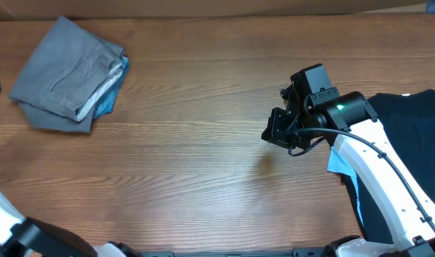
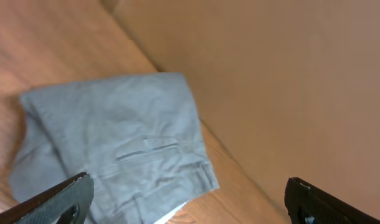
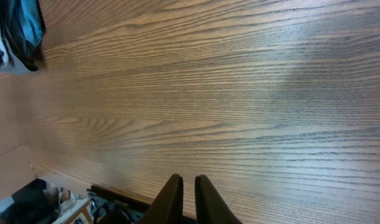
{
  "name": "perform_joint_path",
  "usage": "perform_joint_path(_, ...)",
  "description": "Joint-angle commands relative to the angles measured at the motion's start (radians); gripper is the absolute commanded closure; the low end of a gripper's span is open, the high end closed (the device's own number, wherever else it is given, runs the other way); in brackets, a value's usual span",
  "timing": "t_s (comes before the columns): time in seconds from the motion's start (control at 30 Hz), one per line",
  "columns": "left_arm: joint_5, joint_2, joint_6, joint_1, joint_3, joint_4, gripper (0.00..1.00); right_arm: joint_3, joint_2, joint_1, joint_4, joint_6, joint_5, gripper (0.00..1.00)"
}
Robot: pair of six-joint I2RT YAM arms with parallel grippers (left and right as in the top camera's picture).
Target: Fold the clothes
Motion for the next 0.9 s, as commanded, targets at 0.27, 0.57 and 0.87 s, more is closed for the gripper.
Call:
perform_joint_path(0.27, -0.133, -0.126, 0.38, -0.344, 0.032, -0.248, 0.0, 0.043, -0.08, -0.002, 0.001, -0.042, 0.093, 0.88)
perform_joint_path(0.57, -0.476, -0.435, 0.533, -0.743, 0.169, -0.629, 0.0, 0.251, -0.31, -0.002, 0.001, -0.148, 0.28, 0.77)
perform_joint_path(0.87, -0.566, -0.645, 0.447, -0.967, 0.196, -0.818, 0.0, 0.326, -0.561, -0.002, -0.008, -0.24, 0.314, 0.0)
